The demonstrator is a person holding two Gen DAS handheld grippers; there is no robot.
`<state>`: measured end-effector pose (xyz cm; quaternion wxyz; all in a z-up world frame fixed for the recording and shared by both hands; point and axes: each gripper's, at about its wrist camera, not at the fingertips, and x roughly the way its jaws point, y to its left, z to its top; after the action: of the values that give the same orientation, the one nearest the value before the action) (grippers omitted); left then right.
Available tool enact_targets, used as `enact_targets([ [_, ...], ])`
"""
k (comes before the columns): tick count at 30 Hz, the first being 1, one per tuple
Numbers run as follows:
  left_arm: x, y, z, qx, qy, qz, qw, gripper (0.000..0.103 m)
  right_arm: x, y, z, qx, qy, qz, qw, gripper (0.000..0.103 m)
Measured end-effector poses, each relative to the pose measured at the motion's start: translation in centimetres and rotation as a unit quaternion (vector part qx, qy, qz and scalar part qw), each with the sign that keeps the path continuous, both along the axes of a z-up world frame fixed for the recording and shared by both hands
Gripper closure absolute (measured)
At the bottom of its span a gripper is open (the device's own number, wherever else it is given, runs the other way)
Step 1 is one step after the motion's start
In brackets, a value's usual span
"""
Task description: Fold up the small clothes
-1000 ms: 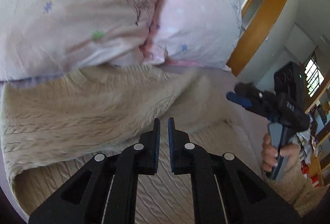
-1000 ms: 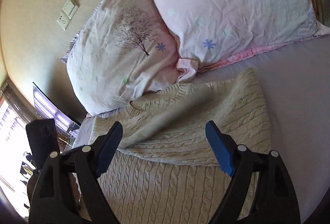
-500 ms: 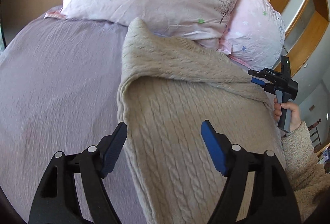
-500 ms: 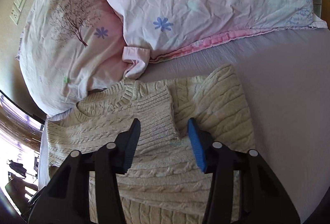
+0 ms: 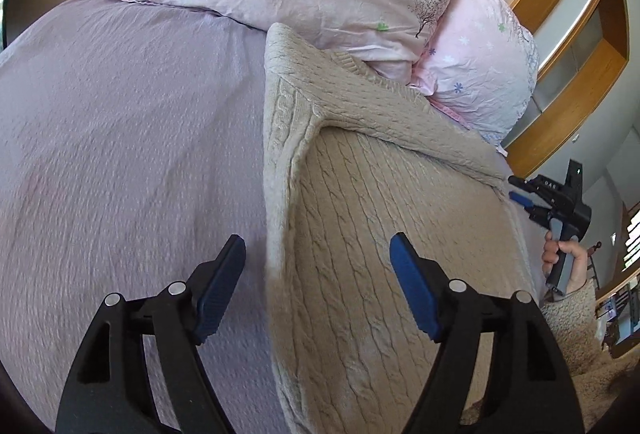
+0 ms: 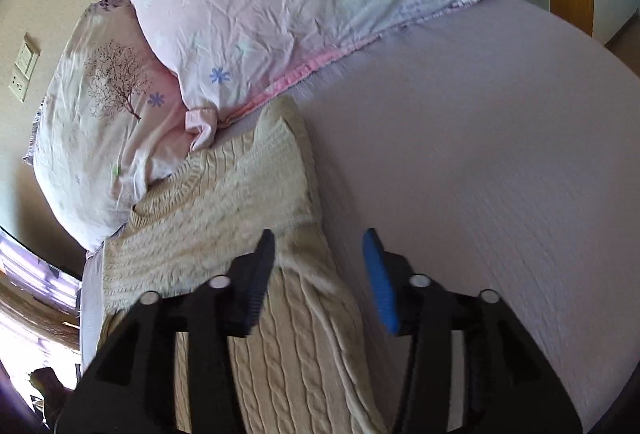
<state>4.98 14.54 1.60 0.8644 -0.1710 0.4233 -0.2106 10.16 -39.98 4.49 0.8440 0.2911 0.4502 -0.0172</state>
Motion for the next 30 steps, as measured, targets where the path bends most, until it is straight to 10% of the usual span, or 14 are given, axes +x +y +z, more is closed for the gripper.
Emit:
enact_targets([
  [7,-5.2,0.8,-1.0,-0.101,0.006,-0.044,0.9939,0.053,-9.4,0.4,-1.9,0.133,0.007,0.098,0.986,0.06],
  [17,-12.7,0.5,-2.3,-0.156,-0.006,-0.071,0.9852,0.055,-20.2,2.6,-2.8,0.206,-0.026,0.216,0.954,0.067],
  [20,-12.7,0.3,-2.4,-0.165,0.001,-0.065,0.9841,0.061,-19.5,3.4,-3.4,0.205,-0.014,0.22,0.953,0.095],
  [22,-12.2,0.0,-2.3,-0.157,0.011,-0.065,0.9854,0.096,-18.9,3.7,-2.6,0.198,-0.031,0.224,0.954,0.096],
  [30,-3.1,0.8,5.2,-0.182,-0.052,-0.03,0.9814,0.096,-8.2,3.4,9.8,0.137,-0.219,0.216,0.942,0.096],
])
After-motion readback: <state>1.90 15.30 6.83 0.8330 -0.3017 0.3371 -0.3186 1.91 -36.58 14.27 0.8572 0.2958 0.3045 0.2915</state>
